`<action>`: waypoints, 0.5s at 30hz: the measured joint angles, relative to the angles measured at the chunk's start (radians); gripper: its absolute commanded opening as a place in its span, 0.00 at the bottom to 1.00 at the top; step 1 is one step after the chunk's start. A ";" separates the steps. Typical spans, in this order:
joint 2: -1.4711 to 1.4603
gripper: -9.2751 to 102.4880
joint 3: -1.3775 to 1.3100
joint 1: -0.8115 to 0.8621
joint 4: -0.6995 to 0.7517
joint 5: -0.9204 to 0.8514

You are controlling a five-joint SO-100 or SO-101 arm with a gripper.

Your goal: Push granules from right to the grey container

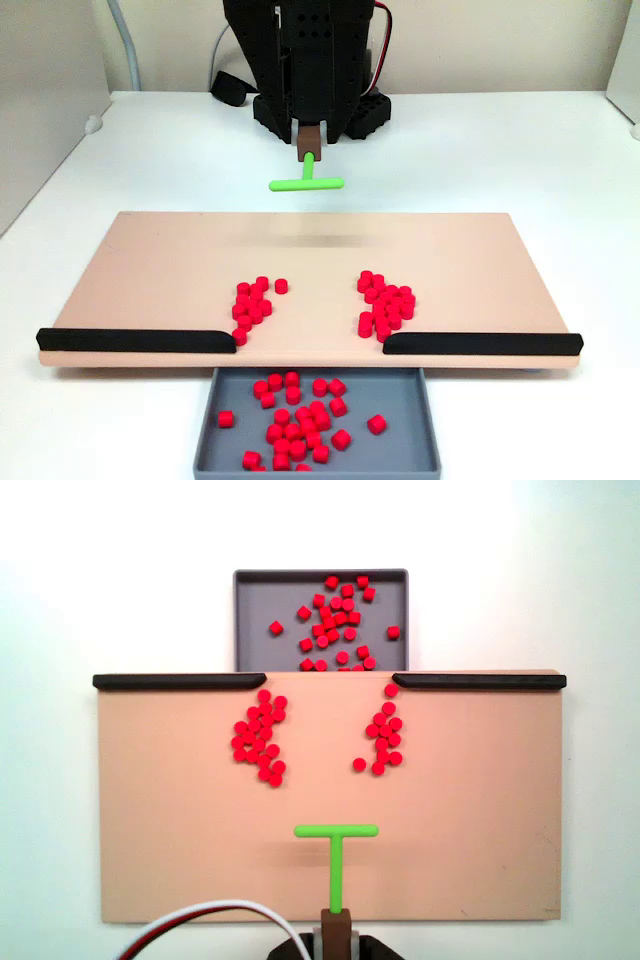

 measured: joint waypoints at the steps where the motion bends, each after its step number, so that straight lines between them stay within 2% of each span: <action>1: 0.000 0.08 0.000 0.000 0.000 0.000; 10: 0.000 0.08 0.000 0.032 0.000 -0.011; 15: 0.000 0.08 0.000 0.103 0.000 -0.198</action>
